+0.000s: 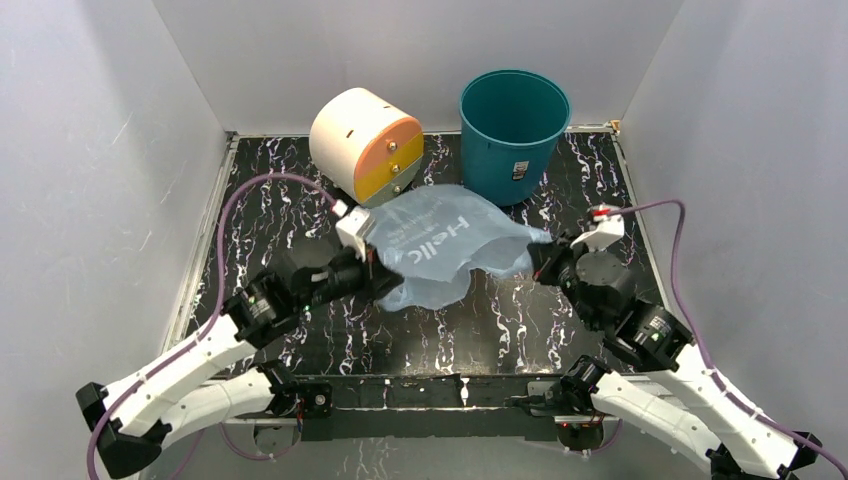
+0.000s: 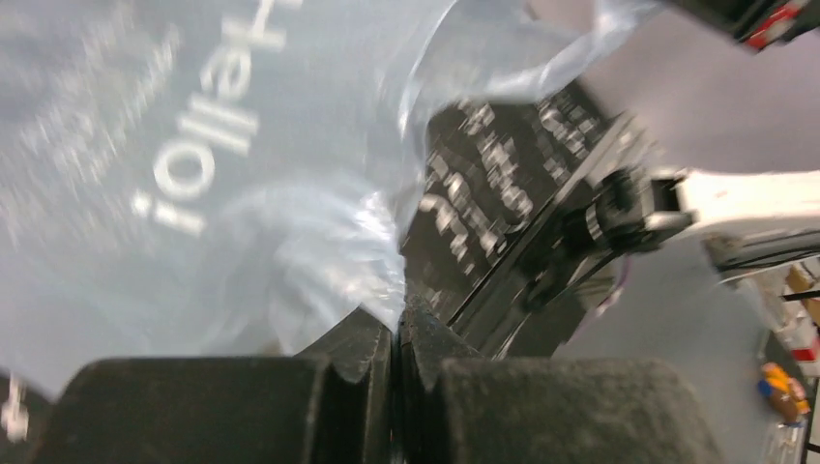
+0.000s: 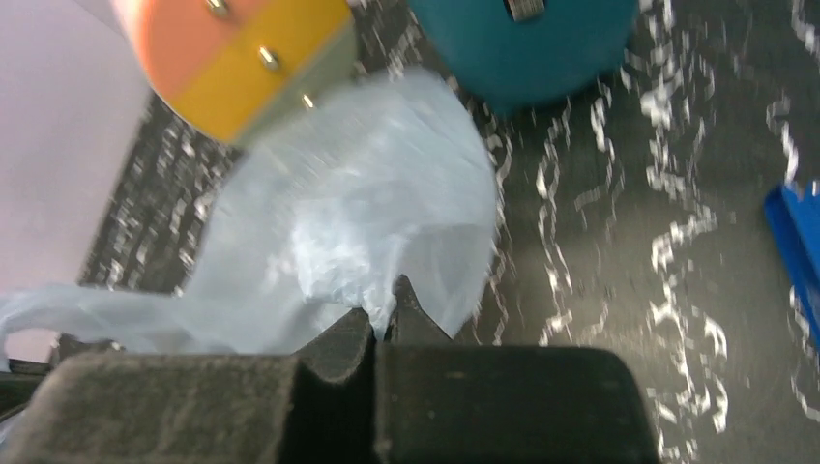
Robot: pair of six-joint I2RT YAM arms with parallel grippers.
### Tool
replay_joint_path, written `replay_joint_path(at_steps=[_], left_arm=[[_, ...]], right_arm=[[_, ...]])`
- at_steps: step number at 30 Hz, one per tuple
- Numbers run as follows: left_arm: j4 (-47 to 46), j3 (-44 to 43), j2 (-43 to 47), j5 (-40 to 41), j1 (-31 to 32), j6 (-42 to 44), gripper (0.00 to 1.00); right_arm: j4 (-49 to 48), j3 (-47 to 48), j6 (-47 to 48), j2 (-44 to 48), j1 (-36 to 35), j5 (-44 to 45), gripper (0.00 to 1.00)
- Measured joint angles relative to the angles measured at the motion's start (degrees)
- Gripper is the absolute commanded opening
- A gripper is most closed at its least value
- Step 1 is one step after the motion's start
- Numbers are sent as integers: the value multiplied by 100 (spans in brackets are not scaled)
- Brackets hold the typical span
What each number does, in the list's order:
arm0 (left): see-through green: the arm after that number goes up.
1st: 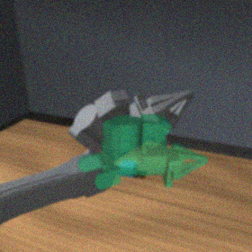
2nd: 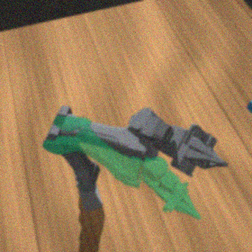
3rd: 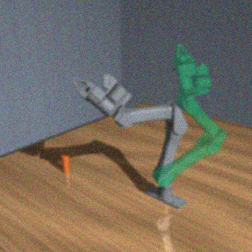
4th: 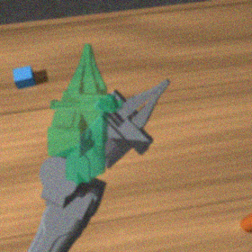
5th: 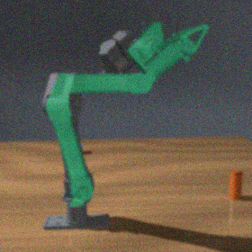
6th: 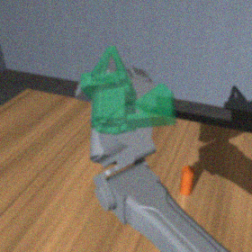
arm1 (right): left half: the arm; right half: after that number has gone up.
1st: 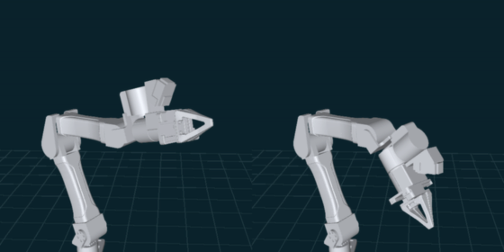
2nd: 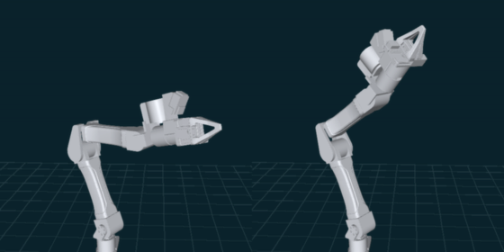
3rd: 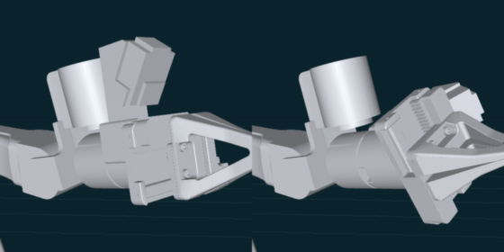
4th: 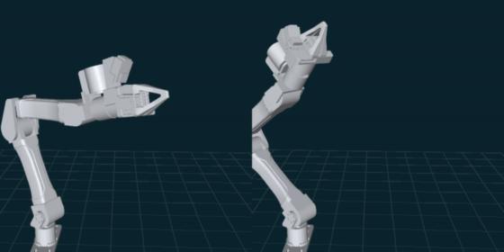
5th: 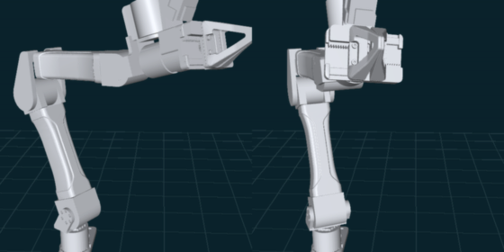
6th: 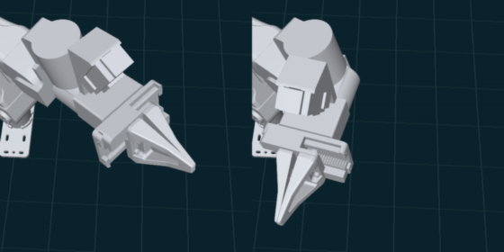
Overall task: Put the trash bags into the trash bin
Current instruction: Unfold the trash bag at the center of the board.
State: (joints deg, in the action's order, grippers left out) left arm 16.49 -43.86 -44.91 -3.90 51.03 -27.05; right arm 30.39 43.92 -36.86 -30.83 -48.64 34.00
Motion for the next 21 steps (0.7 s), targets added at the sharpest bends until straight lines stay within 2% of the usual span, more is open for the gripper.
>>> replay_joint_path(at_steps=[4, 8, 16, 17, 18, 19, 21], left_arm=[[-555, -1093, -809, -271, 0, 216, 0], [-938, -1056, -1032, -348, 0, 179, 1], [-1504, -927, -1189, -470, 0, 44, 5], [-1510, -942, -1276, -470, 0, 42, 5], [-1508, -944, -1340, -463, 0, 42, 5], [-1491, -944, -1390, -446, 0, 42, 5], [-1471, -944, -1449, -400, 0, 44, 5]], right_arm=[[-402, 892, 546, -501, 0, 57, 0], [-614, 962, 813, -754, 0, -295, 0], [-1128, 876, 977, -1458, 0, -1683, 0], [-1182, 887, 999, -1604, 0, -1849, 48], [-1233, 901, 1014, -1779, 0, -1996, 7], [-1252, 922, 1014, -1945, 0, -2146, 3], [-1272, 953, 1069, -2186, 0, -2382, 3]])
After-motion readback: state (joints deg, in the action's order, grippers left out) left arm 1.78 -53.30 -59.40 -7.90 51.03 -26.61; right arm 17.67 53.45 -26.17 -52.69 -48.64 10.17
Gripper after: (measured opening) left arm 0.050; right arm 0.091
